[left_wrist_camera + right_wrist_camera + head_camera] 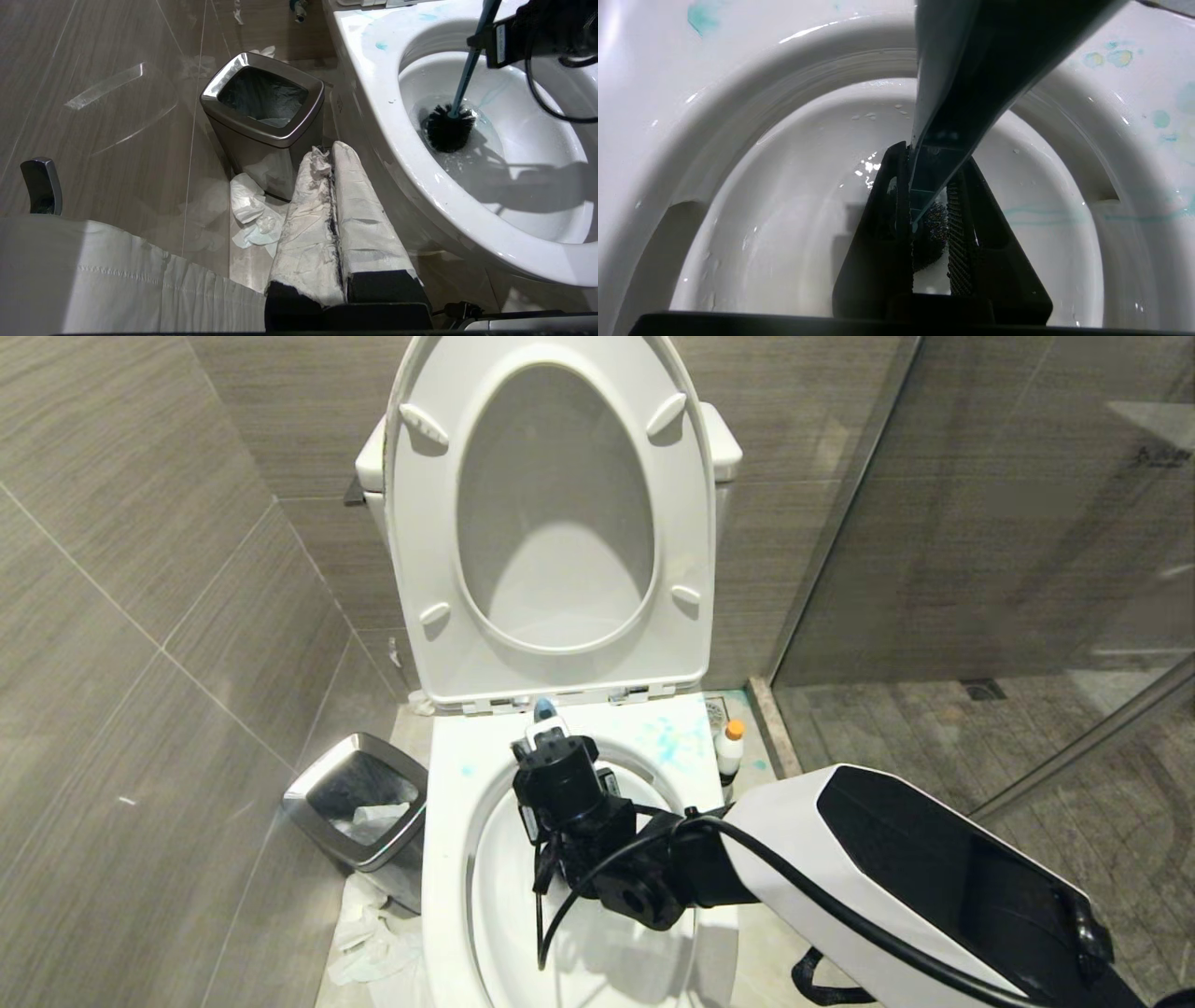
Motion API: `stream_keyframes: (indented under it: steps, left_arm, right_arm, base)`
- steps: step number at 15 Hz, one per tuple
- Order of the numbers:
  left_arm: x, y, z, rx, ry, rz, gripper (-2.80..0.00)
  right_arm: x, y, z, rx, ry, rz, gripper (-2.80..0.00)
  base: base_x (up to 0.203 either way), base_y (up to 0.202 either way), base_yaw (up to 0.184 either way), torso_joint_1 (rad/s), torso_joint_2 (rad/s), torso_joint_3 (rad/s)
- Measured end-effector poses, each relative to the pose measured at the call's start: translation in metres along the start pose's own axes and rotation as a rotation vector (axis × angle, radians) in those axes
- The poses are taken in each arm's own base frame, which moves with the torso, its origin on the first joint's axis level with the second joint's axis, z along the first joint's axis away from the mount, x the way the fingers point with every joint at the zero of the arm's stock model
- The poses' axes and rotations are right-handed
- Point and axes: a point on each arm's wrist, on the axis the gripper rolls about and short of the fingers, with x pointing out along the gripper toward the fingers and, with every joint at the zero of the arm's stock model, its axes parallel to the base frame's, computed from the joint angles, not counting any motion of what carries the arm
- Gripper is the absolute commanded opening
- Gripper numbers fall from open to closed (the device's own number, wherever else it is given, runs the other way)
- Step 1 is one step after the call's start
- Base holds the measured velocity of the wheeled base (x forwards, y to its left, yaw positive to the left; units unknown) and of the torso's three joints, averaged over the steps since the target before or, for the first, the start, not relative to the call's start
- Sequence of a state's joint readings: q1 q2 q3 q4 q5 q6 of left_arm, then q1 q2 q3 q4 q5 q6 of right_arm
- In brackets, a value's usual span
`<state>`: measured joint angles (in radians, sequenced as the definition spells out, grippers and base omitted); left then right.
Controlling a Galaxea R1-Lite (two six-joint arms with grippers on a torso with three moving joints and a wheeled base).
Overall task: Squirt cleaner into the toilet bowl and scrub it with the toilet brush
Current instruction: Scrub the toilet bowl
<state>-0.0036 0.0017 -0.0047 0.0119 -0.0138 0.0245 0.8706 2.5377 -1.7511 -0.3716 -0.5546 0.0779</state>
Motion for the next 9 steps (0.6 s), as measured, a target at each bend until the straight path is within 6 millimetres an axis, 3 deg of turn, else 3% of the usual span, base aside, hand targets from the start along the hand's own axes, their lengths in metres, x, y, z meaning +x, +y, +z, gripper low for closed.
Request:
stream_keyframes:
  steps: [6,9]
  left_arm:
    - [0.0,0.0,0.0,0.002,0.0,-0.002,-2.8]
    - [0.0,0.0,0.0,0.001,0.0,-0.001,-2.8]
  right_arm:
    - [-0.036,-0.018,0.059,0.049,-0.079,-0.003,-2.8]
    - [-0.044,-0.021,0.073,0.07,-0.113,-0.008,-2.8]
  base:
    - [0.0,0.0,0.0,0.0,0.0,0.0]
    - [0.0,0.0,0.0,0.0,0.0,0.0]
